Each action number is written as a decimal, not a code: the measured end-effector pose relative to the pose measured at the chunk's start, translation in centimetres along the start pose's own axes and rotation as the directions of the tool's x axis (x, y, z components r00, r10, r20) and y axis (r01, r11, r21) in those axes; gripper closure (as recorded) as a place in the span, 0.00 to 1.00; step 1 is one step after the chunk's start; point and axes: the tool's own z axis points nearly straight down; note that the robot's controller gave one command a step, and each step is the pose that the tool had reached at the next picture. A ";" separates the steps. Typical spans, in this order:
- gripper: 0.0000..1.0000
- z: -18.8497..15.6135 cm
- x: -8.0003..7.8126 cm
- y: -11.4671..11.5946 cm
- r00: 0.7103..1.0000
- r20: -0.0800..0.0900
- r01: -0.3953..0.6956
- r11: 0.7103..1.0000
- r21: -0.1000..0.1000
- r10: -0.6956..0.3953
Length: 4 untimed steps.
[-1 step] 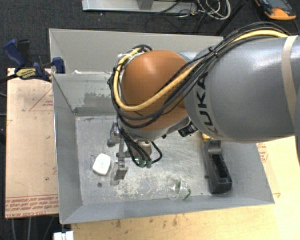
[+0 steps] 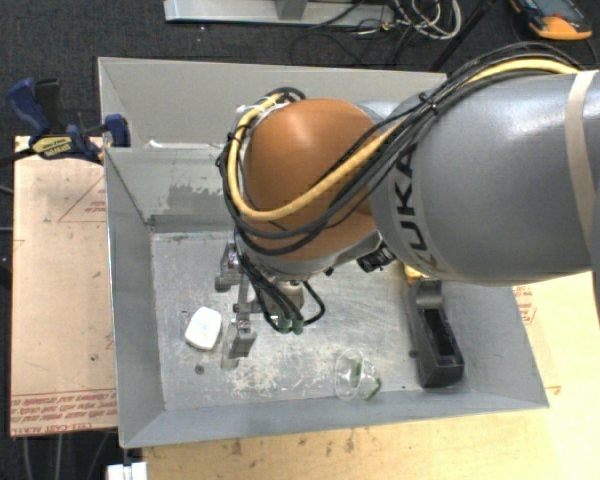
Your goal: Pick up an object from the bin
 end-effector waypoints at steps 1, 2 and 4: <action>0.00 -5.1 -0.3 0.5 1.000 0.000 0.023 1.000 0.001 -0.023; 0.00 -3.6 -1.2 -0.2 0.989 0.009 -0.149 0.989 -0.004 0.149; 0.00 7.7 -1.7 -0.4 0.994 0.007 -0.111 0.994 -0.002 0.111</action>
Offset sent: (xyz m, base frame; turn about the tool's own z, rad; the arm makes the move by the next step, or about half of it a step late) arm 0.0258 -0.0190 -0.0487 0.7244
